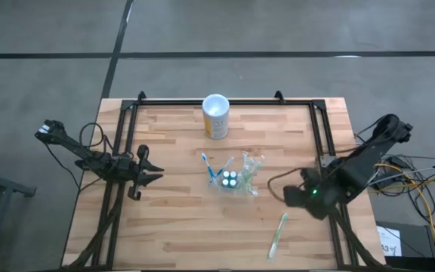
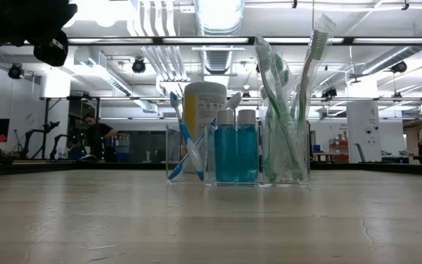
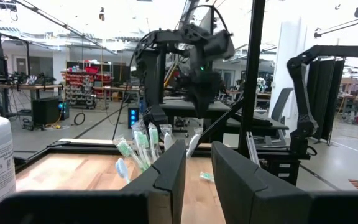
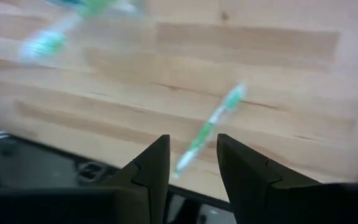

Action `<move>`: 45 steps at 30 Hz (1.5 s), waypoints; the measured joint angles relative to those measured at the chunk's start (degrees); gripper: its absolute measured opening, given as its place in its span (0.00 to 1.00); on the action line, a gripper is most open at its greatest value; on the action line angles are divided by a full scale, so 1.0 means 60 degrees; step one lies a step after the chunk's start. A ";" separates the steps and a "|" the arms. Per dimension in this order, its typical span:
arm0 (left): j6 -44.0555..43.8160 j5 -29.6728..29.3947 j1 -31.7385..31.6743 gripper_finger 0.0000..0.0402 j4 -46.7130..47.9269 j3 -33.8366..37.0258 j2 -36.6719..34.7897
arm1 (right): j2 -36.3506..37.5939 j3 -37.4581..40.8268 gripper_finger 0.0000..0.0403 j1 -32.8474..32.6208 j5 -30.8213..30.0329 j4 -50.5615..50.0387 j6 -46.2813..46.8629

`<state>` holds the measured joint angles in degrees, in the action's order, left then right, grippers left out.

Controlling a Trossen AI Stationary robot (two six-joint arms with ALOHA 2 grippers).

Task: Pick & Place toothbrushing station
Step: Put the green toothbrush into the right section of the transparent organizer

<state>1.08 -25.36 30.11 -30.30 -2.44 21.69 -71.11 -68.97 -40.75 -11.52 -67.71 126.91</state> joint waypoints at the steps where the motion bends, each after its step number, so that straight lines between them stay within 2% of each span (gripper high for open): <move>1: 0.0000 0.0000 -0.0002 0.21 -0.0001 0.0000 0.0000 | -0.0235 0.0000 0.32 0.0000 0.0211 0.0014 0.0074; 8: 0.0000 0.0000 -0.0004 0.21 -0.0001 0.0000 0.0000 | -0.1984 0.0015 0.32 -0.0101 0.1392 -0.0048 0.0860; 14: 0.0000 0.0004 0.0000 0.21 0.0002 0.0000 0.0000 | -0.3406 0.0015 0.32 -0.0155 0.1460 0.0297 0.1473; 21: 0.0000 0.0003 0.0000 0.21 0.0013 0.0000 -0.0001 | -0.4523 0.0015 0.32 -0.0156 0.1489 0.0841 0.1680; 28: 0.0000 0.0001 -0.0004 0.21 0.0019 0.0000 -0.0002 | -0.5103 0.0015 0.32 -0.0168 0.1665 0.0865 0.1941; 34: 0.0000 0.0003 -0.0004 0.21 0.0020 0.0000 0.0000 | -0.5282 0.0015 0.30 -0.0167 0.1684 0.0971 0.3298; 45: 0.0000 0.0004 0.0000 0.21 0.0024 0.0000 0.0000 | -0.5513 0.0284 0.23 -0.0118 0.1676 0.1273 0.3363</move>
<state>1.08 -25.34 30.11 -30.15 -2.44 21.69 -104.19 -67.26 -41.46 -1.46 -60.07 147.09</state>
